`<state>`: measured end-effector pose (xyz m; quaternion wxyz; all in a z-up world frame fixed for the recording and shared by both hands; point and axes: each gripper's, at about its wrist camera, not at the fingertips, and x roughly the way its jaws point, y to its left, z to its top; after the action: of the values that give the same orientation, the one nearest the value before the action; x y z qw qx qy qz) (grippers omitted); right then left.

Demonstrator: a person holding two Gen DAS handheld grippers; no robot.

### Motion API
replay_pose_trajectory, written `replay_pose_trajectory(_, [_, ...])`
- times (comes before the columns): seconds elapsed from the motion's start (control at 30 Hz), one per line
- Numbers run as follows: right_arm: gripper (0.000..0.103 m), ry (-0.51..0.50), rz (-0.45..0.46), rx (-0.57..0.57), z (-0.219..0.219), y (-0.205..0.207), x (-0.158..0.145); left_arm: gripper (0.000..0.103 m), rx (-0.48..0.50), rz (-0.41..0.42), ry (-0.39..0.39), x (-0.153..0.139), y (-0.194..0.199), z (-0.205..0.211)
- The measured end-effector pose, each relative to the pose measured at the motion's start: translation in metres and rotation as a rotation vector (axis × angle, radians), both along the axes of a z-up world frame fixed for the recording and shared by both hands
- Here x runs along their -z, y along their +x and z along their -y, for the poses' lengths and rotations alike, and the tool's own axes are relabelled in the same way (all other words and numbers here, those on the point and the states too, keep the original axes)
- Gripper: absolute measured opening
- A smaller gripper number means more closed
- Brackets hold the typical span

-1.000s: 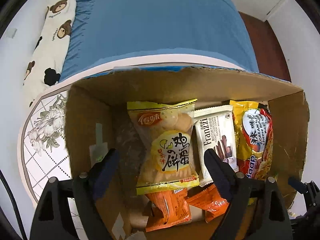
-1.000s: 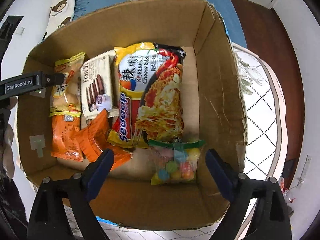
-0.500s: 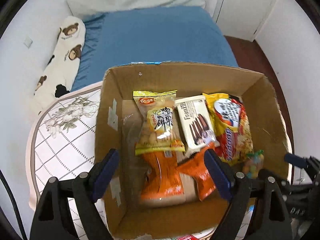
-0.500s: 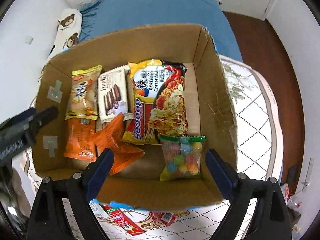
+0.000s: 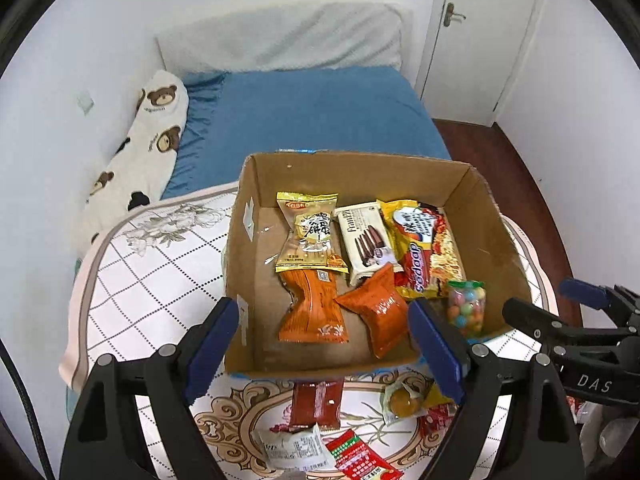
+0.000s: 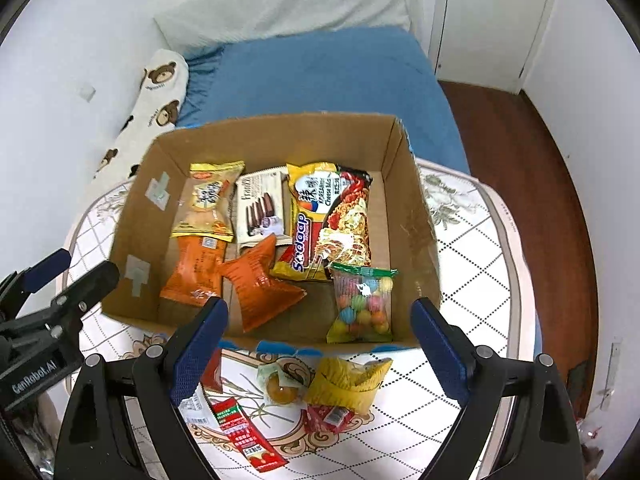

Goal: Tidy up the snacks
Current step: 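Carry bread bag with left tool while right tool carries candy bag into box, release, then grasp the white packet with left tool while right tool grasps the yellow bag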

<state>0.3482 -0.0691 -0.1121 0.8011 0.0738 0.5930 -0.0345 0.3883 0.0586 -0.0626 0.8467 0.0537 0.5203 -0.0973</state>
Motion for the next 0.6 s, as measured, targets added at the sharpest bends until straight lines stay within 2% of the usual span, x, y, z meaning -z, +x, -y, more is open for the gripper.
replay_pose_trajectory(0.2, [0.095,0.020,0.075,0.001,-0.003,-0.027,-0.029,0.086,0.008,0.043,-0.009,-0.019,-0.033,0.001])
replay_pose_trajectory(0.33, [0.095,0.065,0.091,0.003,-0.005,-0.048,-0.035,0.086,-0.025,0.027,-0.019,-0.015,-0.053,-0.007])
replay_pose_trajectory(0.43, [0.095,0.104,0.076,0.009,-0.004,-0.067,-0.024,0.086,-0.058,-0.024,-0.024,0.003,-0.064,-0.015])
replay_pose_trajectory(0.53, [0.094,0.145,0.028,0.036,0.002,-0.084,0.004,0.086,-0.106,-0.123,-0.017,0.038,-0.074,-0.030])
replay_pose_trajectory(0.57, [0.093,0.161,0.003,0.049,0.006,-0.089,0.017,0.086,-0.123,-0.152,-0.015,0.049,-0.077,-0.035])
replay_pose_trajectory(0.6, [0.088,0.176,-0.015,0.057,0.009,-0.094,0.026,0.086,-0.137,-0.185,-0.013,0.063,-0.081,-0.042])
